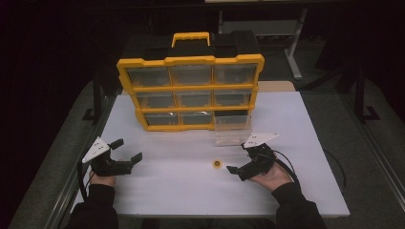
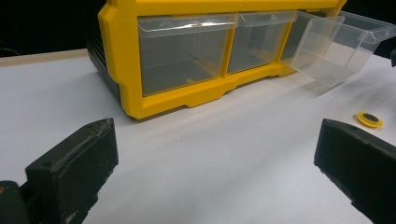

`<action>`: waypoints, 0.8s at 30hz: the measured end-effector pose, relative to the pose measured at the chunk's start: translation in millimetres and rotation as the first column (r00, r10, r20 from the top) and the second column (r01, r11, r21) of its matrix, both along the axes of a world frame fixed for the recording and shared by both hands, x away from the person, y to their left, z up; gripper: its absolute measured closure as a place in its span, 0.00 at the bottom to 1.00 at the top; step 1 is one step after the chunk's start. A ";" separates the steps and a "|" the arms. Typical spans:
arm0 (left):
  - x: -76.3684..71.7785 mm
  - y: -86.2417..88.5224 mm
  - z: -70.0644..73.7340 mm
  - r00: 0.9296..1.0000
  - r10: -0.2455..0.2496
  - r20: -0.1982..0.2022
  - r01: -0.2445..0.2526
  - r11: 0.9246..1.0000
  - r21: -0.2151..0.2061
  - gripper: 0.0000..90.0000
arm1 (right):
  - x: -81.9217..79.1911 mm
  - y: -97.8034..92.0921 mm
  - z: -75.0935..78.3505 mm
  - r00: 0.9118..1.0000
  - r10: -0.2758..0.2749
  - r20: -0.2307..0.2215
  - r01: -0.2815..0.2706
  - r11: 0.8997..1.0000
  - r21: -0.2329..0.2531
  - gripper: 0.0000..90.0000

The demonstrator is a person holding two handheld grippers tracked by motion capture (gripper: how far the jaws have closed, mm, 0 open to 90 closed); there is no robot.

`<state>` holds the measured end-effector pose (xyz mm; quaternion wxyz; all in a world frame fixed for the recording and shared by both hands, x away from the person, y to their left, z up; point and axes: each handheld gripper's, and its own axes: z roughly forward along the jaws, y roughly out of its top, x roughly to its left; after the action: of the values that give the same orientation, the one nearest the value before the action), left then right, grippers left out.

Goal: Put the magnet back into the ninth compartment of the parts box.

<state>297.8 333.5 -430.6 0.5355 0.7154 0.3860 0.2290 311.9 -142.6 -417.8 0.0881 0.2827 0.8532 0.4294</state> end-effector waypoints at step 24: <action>0.0 -0.6 0.2 1.000 0.000 0.004 0.000 1.000 0.000 0.00 | 4.9 25.3 -8.6 0.998 0.059 -0.026 -0.060 0.998 -0.033 0.00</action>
<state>297.8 332.8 -430.4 0.5365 0.7149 0.3848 0.2303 316.9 -117.2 -426.5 0.0694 0.2612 0.8694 0.4136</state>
